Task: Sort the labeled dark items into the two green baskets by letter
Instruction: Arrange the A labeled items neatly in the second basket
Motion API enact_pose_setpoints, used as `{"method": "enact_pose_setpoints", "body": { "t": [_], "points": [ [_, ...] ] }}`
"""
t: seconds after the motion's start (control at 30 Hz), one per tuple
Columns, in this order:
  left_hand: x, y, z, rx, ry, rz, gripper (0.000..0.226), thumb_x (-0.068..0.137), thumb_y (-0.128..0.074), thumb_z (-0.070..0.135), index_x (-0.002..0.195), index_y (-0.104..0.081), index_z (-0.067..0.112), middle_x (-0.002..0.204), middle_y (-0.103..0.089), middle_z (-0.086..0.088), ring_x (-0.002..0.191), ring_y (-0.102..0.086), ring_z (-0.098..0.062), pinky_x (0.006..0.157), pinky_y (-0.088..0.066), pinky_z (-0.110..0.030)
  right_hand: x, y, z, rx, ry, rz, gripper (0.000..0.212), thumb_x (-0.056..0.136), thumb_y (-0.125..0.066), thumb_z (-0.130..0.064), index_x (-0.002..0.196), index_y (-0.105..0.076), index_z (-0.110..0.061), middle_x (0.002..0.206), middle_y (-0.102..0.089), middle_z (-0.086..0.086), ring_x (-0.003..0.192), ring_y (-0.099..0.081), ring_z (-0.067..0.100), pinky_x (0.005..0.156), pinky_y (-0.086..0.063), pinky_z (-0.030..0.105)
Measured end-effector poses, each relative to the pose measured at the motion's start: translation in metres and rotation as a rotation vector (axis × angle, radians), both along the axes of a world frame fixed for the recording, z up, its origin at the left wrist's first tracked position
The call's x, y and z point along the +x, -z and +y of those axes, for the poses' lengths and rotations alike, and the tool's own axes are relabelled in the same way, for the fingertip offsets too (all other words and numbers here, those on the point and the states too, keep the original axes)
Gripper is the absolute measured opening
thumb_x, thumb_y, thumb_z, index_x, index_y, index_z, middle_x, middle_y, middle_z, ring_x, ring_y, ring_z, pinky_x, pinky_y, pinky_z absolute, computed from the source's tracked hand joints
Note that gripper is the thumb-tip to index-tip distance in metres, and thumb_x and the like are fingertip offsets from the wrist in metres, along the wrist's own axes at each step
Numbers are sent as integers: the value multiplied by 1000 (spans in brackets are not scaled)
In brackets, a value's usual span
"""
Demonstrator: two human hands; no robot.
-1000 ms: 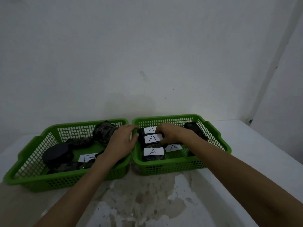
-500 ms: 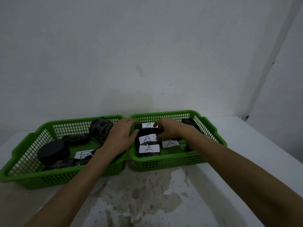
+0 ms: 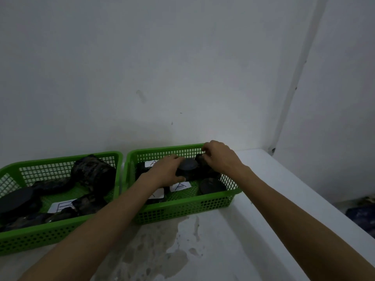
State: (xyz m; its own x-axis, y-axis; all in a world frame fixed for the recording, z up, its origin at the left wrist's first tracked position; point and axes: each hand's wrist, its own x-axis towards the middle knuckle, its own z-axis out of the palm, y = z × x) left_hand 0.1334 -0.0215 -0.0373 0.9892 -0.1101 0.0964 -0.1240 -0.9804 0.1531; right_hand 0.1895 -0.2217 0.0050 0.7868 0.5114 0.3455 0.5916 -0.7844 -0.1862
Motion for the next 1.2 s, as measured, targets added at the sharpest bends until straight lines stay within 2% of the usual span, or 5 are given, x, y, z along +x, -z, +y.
{"method": "enact_pose_setpoints", "body": {
  "t": [0.17, 0.3, 0.67, 0.9, 1.2],
  "points": [
    [41, 5, -12, 83, -85, 142, 101, 79, -58, 71, 154, -19, 17, 157, -29, -14, 141, -34, -34, 111, -36, -48, 5, 2, -20, -7, -13, -36, 25, 95, -53, -30, 111, -65, -15, 106, -62, 4, 96, -62, 26, 76, -53, 40],
    [61, 8, -13, 60, -141, 191, 94, 74, -54, 80, 140, -41, 15, 139, -54, -11, 120, -55, -31, 95, -48, -43, 9, 2, -29, -48, -32, -27, 24, 94, -54, -31, 111, -64, -16, 106, -62, 3, 97, -62, 25, 77, -54, 41],
    [21, -28, -9, -325, -35, 23, 66, 79, -72, 55, 132, -59, 16, 121, -61, -2, 101, -57, -18, 85, -45, -29, -10, 3, -32, -51, -57, -24, 22, 95, -51, -24, 110, -64, -13, 111, -61, 5, 101, -60, 27, 75, -52, 40],
    [-28, -59, 6, -599, 10, 56, 64, 71, -54, 81, 109, -73, 33, 106, -73, 8, 96, -68, -12, 95, -52, -44, -41, 2, -24, 1, -178, -35, 80, 77, -72, -43, 146, -37, -25, 138, -46, 0, 127, -45, 22, 84, -50, 39],
    [-65, -71, 15, -562, -17, 86, 79, 68, -38, 93, 89, -76, 27, 88, -71, -19, 70, -65, -28, 70, -46, -33, -74, -21, -5, 36, -324, -80, 66, 79, -75, -48, 136, -53, -23, 126, -62, -3, 115, -55, 16, 92, -49, 31]
  ]
}}
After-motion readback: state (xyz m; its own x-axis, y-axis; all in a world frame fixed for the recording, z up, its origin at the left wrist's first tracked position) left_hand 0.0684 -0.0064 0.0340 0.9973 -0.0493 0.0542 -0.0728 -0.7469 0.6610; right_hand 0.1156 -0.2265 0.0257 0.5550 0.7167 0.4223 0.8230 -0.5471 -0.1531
